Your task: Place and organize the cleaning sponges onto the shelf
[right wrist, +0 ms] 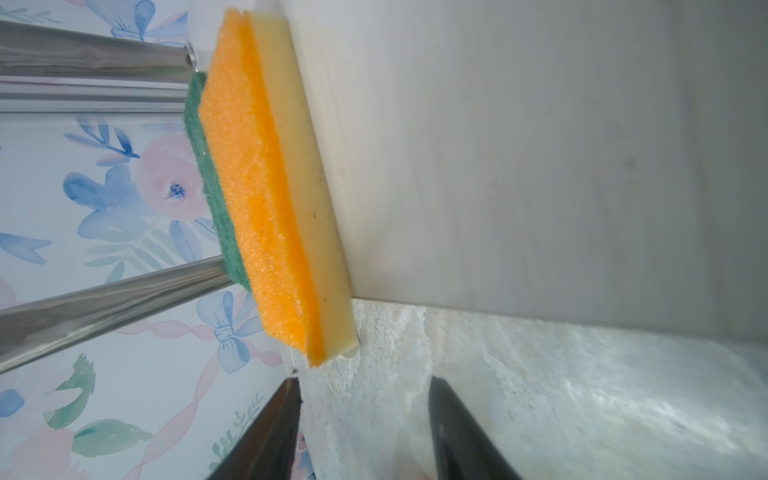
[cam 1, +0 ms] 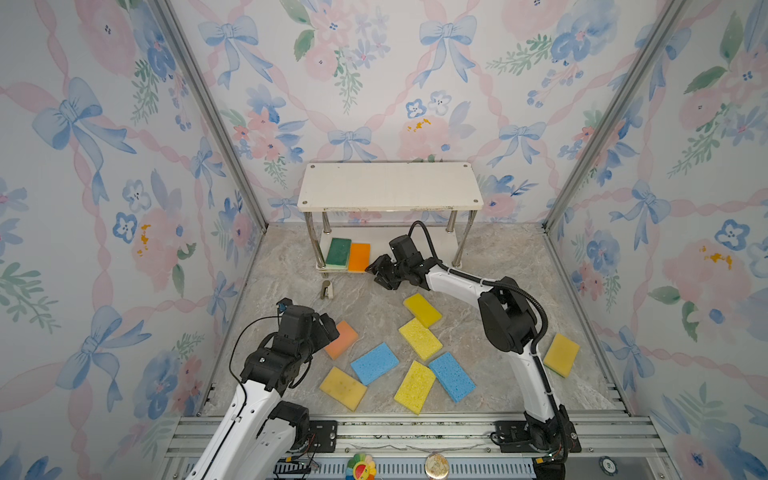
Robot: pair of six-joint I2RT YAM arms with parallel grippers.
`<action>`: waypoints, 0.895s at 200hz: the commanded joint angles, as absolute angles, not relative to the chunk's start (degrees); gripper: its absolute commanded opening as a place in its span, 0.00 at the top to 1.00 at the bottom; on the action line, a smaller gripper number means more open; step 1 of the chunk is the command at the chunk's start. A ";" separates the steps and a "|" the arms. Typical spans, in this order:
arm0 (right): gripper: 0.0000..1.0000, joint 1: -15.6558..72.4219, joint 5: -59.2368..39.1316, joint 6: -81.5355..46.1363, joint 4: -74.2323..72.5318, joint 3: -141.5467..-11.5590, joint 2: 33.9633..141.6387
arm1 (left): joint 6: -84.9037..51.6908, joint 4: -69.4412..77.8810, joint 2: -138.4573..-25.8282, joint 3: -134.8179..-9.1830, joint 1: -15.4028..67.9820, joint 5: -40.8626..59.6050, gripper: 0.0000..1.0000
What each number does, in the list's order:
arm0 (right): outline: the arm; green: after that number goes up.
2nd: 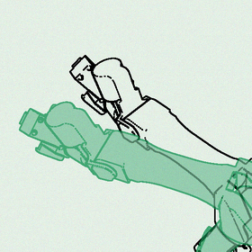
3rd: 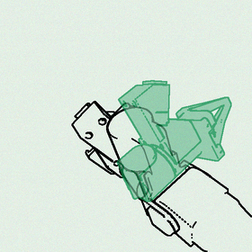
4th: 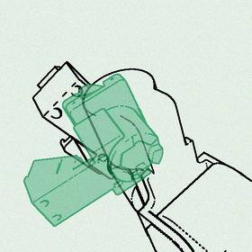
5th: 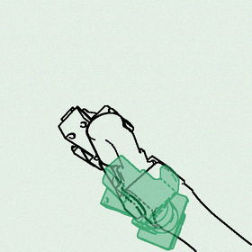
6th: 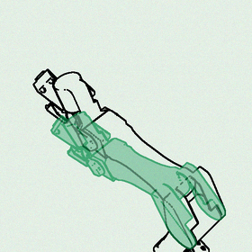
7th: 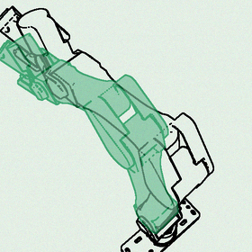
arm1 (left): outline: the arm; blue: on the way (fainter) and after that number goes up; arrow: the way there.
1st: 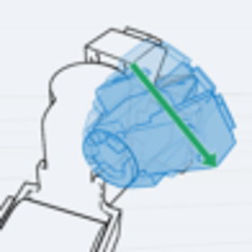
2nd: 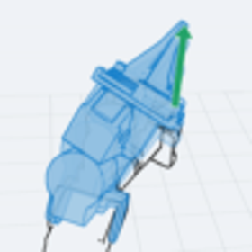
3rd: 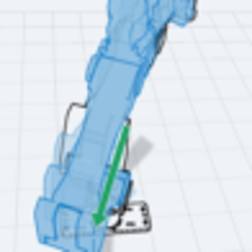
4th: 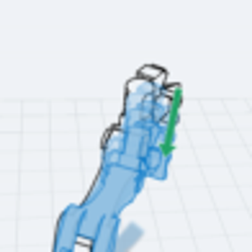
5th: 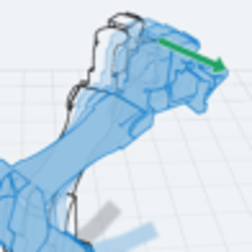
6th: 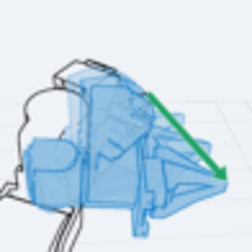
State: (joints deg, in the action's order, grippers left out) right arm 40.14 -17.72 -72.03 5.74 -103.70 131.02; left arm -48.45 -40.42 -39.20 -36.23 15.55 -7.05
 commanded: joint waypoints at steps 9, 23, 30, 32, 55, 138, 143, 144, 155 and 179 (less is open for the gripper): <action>0.46 41.52 -18.08 -73.06 1.74 -104.97 128.94 | -48.60 -41.62 -38.98 -36.77 15.24 -6.81 0.02; 0.46 41.76 -18.21 -73.19 1.46 -106.10 129.33 | -48.60 -41.62 -38.91 -36.75 15.25 -6.76 0.02; 0.46 41.92 -18.14 -73.37 1.61 -106.61 129.61 | -48.52 -41.65 -38.93 -36.77 15.26 -6.69 0.02; 0.46 41.90 -18.22 -73.43 1.72 -106.79 129.70 | -48.56 -41.66 -38.89 -36.77 15.29 -6.73 0.02; 0.46 42.42 -18.54 -74.25 2.58 -108.74 130.74 | -48.45 -41.66 -38.80 -36.80 15.29 -6.76 0.02; 0.45 43.66 -19.74 -75.68 4.38 -114.84 135.20 | -48.44 -41.71 -38.87 -36.41 14.96 -6.66 0.02; 0.45 43.80 -19.92 -75.67 4.39 -115.08 135.34 | -48.45 -41.67 -38.89 -36.49 14.95 -6.72 0.02; 0.45 43.78 -19.98 -75.63 4.39 -115.11 135.35 | -48.44 -41.67 -38.96 -36.48 14.99 -6.75 0.02; 0.45 44.06 -20.10 -75.67 4.62 -115.14 135.63 | -48.34 -41.57 -39.10 -36.49 15.02 -6.84 0.02; 0.45 44.44 -20.37 -76.07 4.31 -114.61 136.02 | -48.34 -41.60 -39.08 -36.39 14.98 -7.00 0.02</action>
